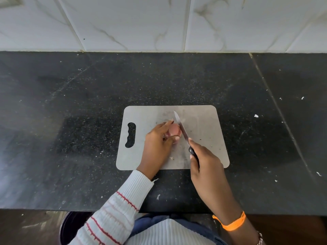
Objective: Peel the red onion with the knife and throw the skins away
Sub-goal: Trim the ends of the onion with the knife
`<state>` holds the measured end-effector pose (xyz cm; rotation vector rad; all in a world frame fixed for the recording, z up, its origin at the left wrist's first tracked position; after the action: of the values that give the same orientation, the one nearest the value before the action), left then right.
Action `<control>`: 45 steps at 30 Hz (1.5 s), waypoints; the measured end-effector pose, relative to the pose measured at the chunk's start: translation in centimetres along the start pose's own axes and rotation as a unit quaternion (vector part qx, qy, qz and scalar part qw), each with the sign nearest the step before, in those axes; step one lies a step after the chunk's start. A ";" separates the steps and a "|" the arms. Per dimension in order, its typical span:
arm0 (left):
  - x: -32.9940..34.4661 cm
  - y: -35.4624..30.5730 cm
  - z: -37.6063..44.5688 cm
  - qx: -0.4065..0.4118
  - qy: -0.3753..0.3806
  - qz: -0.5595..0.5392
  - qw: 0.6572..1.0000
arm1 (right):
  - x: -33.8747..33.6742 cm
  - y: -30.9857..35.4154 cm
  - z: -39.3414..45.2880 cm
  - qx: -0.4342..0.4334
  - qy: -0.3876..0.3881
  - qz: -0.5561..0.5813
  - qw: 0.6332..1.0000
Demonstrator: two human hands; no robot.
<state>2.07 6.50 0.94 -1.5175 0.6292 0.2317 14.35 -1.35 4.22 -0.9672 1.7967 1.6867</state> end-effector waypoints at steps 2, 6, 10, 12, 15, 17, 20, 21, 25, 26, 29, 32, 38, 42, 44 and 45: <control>-0.1 0.1 0.0 0.005 -0.003 -0.009 1.000 | 0.1 0.3 0.7 0.004 0.002 0.003 1.000; 0.0 0.0 -0.1 0.009 -0.026 -0.005 1.000 | 0.1 0.9 1.1 0.008 0.016 -0.009 1.000; -0.1 0.2 0.3 0.000 -0.018 0.004 1.000 | 0.3 1.3 0.1 0.017 0.032 -0.034 0.999; 0.0 0.1 0.4 0.009 -0.010 0.015 1.000 | 0.4 1.1 1.2 0.023 0.037 -0.047 0.998; 0.2 0.0 0.3 0.018 -0.010 0.029 0.999 | 0.5 0.8 2.3 0.035 0.044 -0.059 0.997; 0.1 0.0 0.3 0.008 -0.013 0.013 1.000 | 0.7 0.9 1.7 0.040 0.047 -0.066 0.996; 0.2 0.2 0.4 -0.002 -0.012 0.002 1.000 | 1.3 1.0 1.1 0.041 0.037 -0.053 0.997; 0.1 0.2 0.4 -0.002 -0.014 0.004 1.000 | 1.5 0.9 1.4 0.037 0.031 -0.048 0.998; 0.2 0.3 0.5 -0.003 -0.011 0.000 1.000 | 1.5 0.4 2.3 0.024 0.012 -0.014 1.000; 0.2 0.4 0.4 -0.004 -0.008 -0.005 1.000 | 1.5 0.2 2.0 0.024 0.012 -0.009 1.000; 0.0 0.6 0.4 -0.012 -0.002 -0.018 1.000 | 1.9 0.0 1.5 0.024 0.019 -0.012 0.999; 0.0 0.6 0.2 -0.017 0.000 -0.030 0.999 | 2.7 -0.5 2.3 0.025 0.012 -0.019 0.999; -0.6 0.3 0.0 -0.043 0.002 -0.068 0.997 | 3.4 -1.5 2.1 0.029 0.016 -0.023 0.999; -0.8 -0.1 -0.1 -0.038 0.024 -0.053 0.998 | 3.5 -1.6 2.0 0.023 0.013 -0.022 0.999; -1.1 -0.2 -0.2 -0.043 0.023 -0.066 0.997 | 3.6 -1.6 1.9 0.022 0.014 -0.030 0.999; -1.5 -0.1 -0.2 -0.054 0.018 -0.085 0.995 | 3.7 -1.6 1.9 0.021 0.015 -0.036 0.999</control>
<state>0.85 6.62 1.76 -1.6724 0.5201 0.1091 13.07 -0.08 0.14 -1.0315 1.7885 1.5920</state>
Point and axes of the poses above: each hand's wrist, its own z-axis towards the middle knuckle, its own x-axis out of the palm, y = z × x, the point moved 5 cm from there along z, towards the middle knuckle, and after that the axes turned 13 degrees about y, right-handed, at the moved point
